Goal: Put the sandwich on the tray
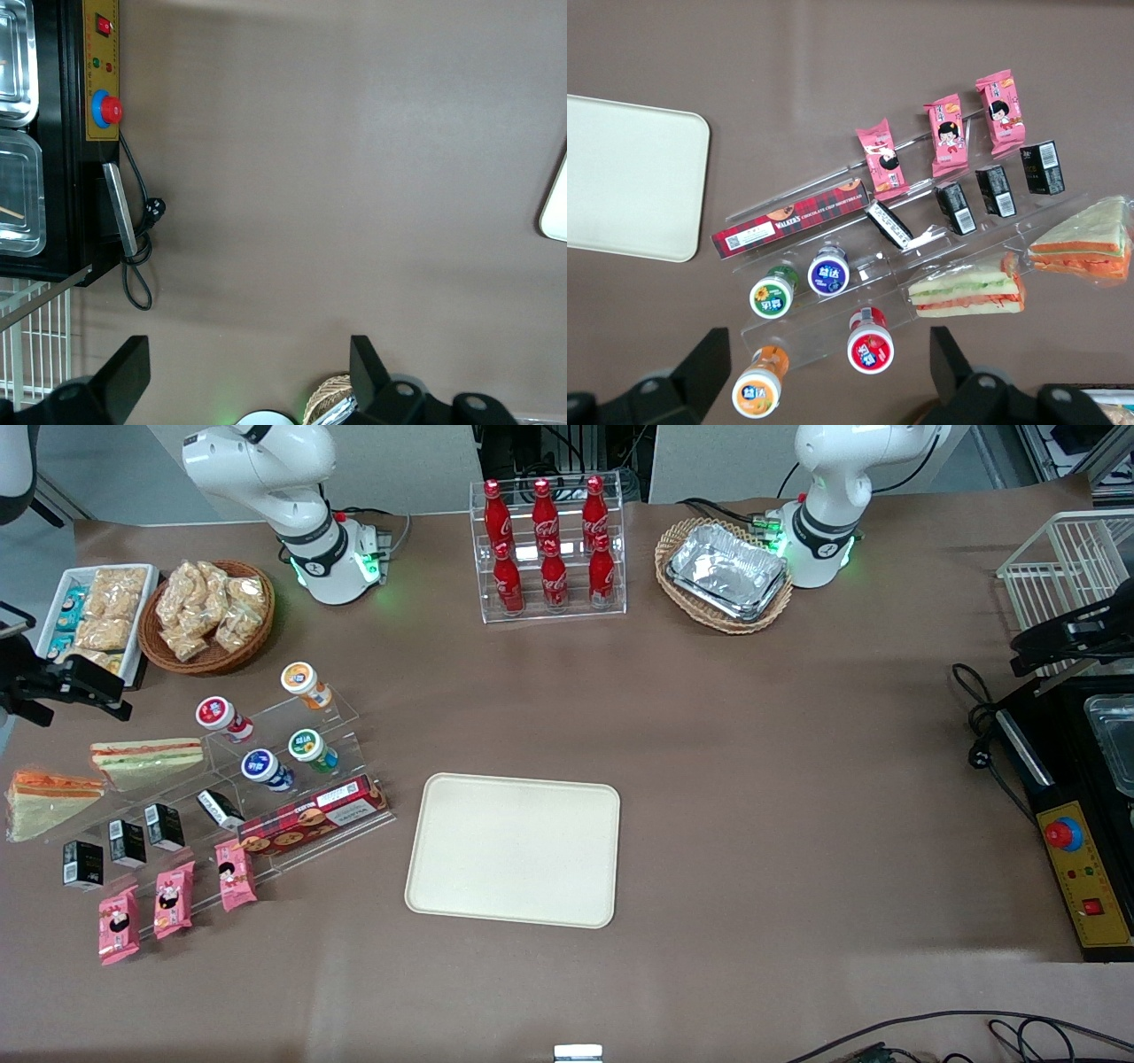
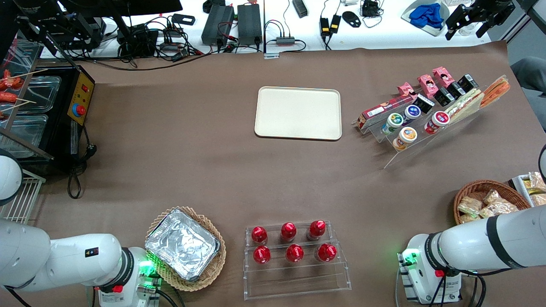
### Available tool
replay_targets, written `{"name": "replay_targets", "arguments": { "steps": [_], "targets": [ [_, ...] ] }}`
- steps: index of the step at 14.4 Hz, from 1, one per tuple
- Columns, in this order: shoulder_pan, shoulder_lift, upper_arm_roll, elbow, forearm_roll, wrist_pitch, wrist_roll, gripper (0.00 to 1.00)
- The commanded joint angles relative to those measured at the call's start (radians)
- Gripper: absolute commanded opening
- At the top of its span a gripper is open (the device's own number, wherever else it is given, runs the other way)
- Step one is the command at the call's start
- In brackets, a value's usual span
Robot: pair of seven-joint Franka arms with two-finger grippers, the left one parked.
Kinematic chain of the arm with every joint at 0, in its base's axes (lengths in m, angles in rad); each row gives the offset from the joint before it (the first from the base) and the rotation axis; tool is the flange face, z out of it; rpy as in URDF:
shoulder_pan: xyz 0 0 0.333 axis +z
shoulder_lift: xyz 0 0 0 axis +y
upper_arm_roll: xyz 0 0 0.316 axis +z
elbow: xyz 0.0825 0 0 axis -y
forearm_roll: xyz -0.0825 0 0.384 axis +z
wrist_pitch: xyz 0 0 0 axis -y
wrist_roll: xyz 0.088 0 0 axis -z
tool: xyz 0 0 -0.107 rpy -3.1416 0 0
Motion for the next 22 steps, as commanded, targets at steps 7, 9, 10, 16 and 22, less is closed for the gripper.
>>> {"name": "replay_targets", "arguments": {
  "steps": [7,9,10,16,22],
  "targets": [
    [0.002,0.002,-0.053,0.008,-0.028,0.009,0.002,1.00],
    [0.002,0.001,-0.081,0.007,-0.044,0.009,-0.005,1.00],
    [0.002,0.002,-0.098,0.007,-0.047,0.010,-0.026,1.00],
    [-0.001,0.031,-0.240,0.007,-0.021,0.053,-0.508,1.00],
    [-0.004,0.050,-0.378,0.007,0.071,0.059,-1.060,1.00]
  ]
}}
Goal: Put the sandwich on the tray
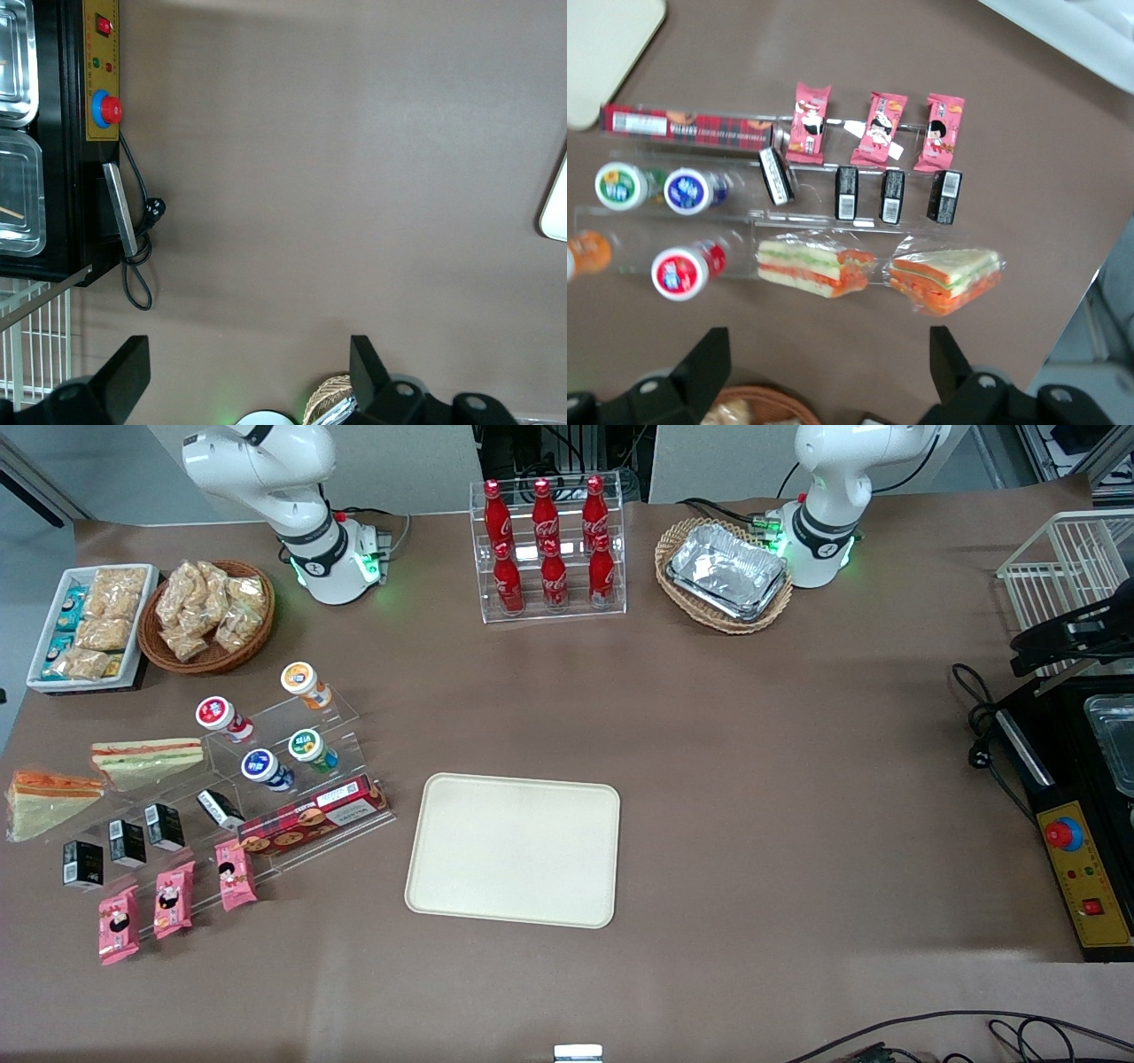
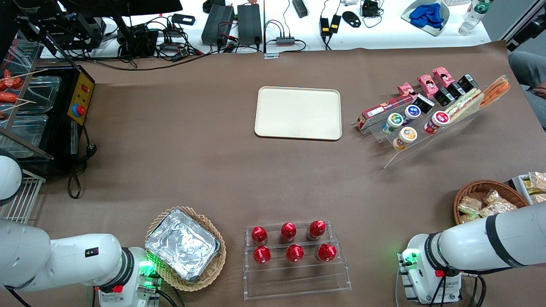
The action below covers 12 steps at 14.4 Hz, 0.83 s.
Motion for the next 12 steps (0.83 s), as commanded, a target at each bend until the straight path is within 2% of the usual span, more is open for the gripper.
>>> {"name": "replay_targets", "arguments": {
  "steps": [1,4,9,12],
  "targets": [
    [0.000,0.025,-0.063,0.007,0.046,0.011,-0.342,1.00],
    [-0.001,0.056,-0.129,0.007,0.089,0.011,-0.572,1.00],
    [-0.023,0.111,-0.146,0.004,0.136,0.072,-1.046,1.00],
    [-0.038,0.165,-0.167,0.005,0.178,0.095,-1.256,1.00]
  ]
}}
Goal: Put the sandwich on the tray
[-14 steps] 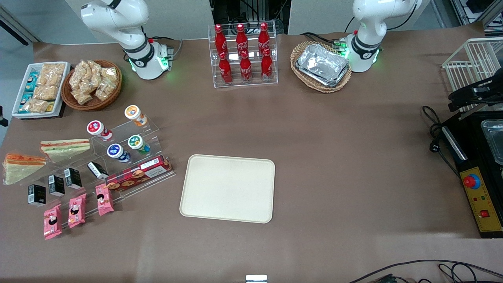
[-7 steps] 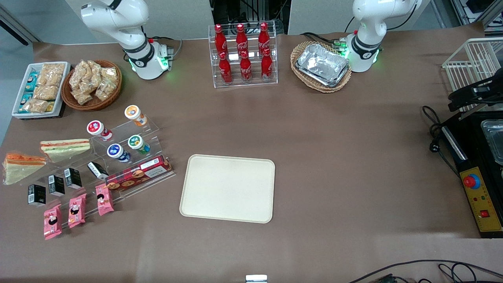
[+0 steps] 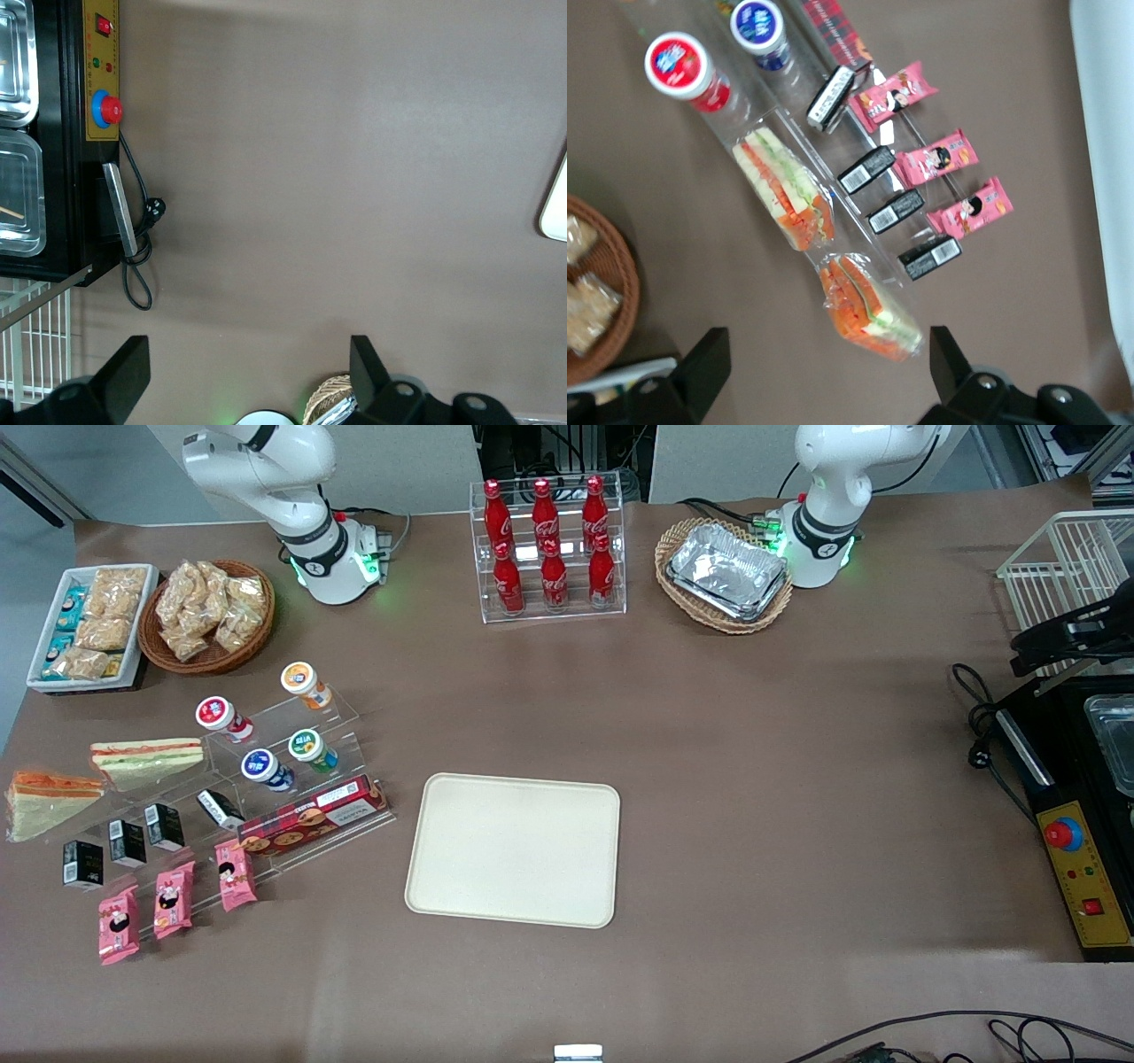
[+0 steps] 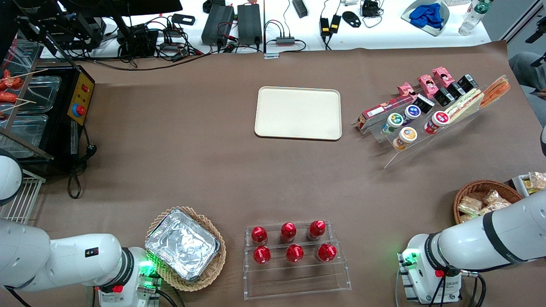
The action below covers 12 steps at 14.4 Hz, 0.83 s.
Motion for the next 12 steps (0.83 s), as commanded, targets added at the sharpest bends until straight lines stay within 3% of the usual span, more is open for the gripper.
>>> {"name": "replay_targets", "arguments": {
  "steps": [1,12],
  "targets": [
    [-0.013,0.065,-0.025,0.012,0.043,0.044,-0.236,1.00],
    [-0.041,0.191,-0.070,0.012,0.054,0.191,-0.526,1.00]
  ]
}}
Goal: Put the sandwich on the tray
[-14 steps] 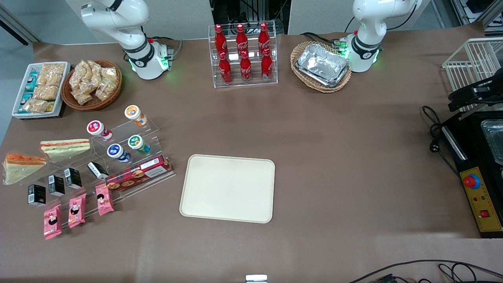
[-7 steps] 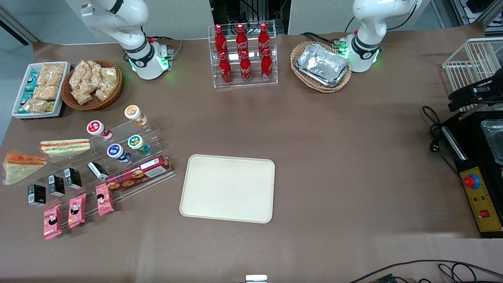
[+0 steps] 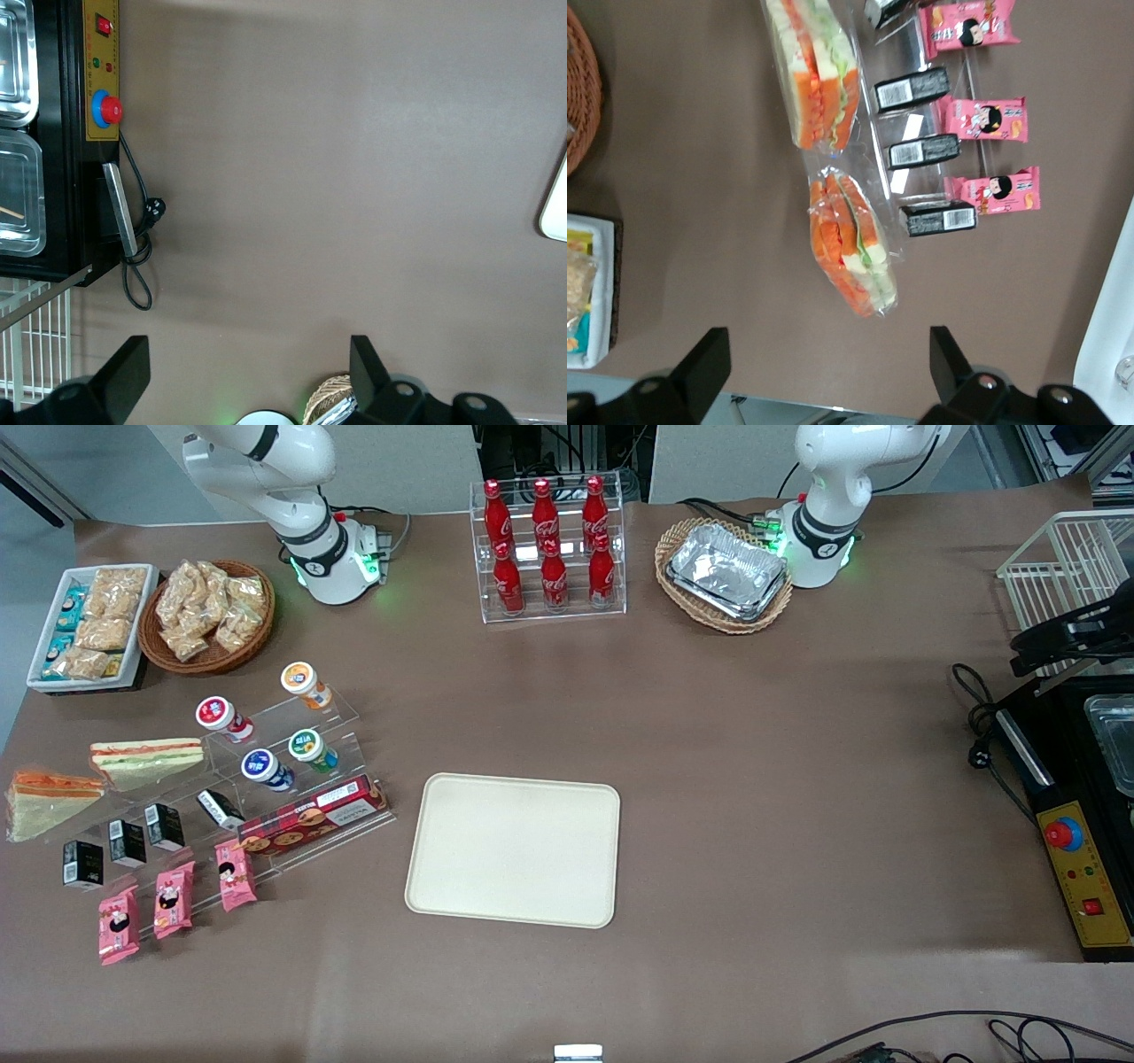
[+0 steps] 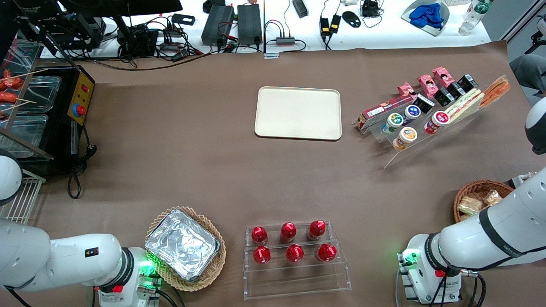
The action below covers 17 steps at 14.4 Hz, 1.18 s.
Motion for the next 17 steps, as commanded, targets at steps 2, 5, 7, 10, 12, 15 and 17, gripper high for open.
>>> {"name": "replay_targets", "arguments": {
  "steps": [2,5,7,10,12,15,17],
  "targets": [
    [-0.010,0.069,-0.013,0.011,0.096,0.064,-0.129,1.00],
    [-0.012,0.117,-0.013,0.013,0.173,0.103,-0.199,1.00],
    [-0.012,0.138,-0.013,0.007,0.221,0.110,-0.262,1.00],
    [-0.010,0.148,-0.013,0.001,0.229,0.097,-0.337,1.00],
    [-0.012,0.148,-0.013,-0.016,0.229,0.096,-0.385,1.00],
    [-0.018,0.146,-0.015,-0.050,0.229,0.096,-0.433,1.00],
    [-0.021,0.146,-0.018,-0.070,0.229,0.097,-0.460,1.00]
  ]
}}
